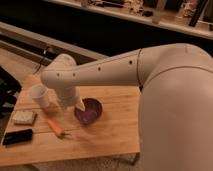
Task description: Place the pepper on the white sponge
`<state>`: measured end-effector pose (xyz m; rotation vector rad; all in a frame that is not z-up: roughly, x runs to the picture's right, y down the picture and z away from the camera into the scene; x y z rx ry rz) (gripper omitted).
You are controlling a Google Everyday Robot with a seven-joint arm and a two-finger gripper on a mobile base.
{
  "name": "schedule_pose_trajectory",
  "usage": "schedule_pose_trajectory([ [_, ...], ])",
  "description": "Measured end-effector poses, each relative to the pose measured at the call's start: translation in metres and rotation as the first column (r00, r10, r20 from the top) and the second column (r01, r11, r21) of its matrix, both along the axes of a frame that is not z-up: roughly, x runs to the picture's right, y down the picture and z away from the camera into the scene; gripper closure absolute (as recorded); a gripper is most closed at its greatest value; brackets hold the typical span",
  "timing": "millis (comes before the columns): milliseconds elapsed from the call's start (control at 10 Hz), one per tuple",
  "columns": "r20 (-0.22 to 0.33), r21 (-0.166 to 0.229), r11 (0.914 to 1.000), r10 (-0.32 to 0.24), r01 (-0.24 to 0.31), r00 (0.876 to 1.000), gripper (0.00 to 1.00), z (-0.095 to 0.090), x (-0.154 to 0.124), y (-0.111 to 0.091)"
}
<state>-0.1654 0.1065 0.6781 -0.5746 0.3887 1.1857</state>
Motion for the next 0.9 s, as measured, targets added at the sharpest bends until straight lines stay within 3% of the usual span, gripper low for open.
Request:
schedule_pose_trajectory([
  [300, 0.072, 0.039, 0.9914, -0.127, 0.125, 0.989, 0.35, -0.009, -0.033, 0.0],
  [600, 0.149, 0.087, 0.9631, -0.265, 0.255, 0.953, 0.35, -0.011, -0.075, -0.003],
  [700, 0.185, 0.111, 0.9443, -0.326, 0.31, 0.927, 0.35, -0.011, -0.095, -0.005],
  [900, 0.233, 0.143, 0.9178, -0.395, 0.37, 0.889, 0.35, -0.01, -0.12, -0.01],
])
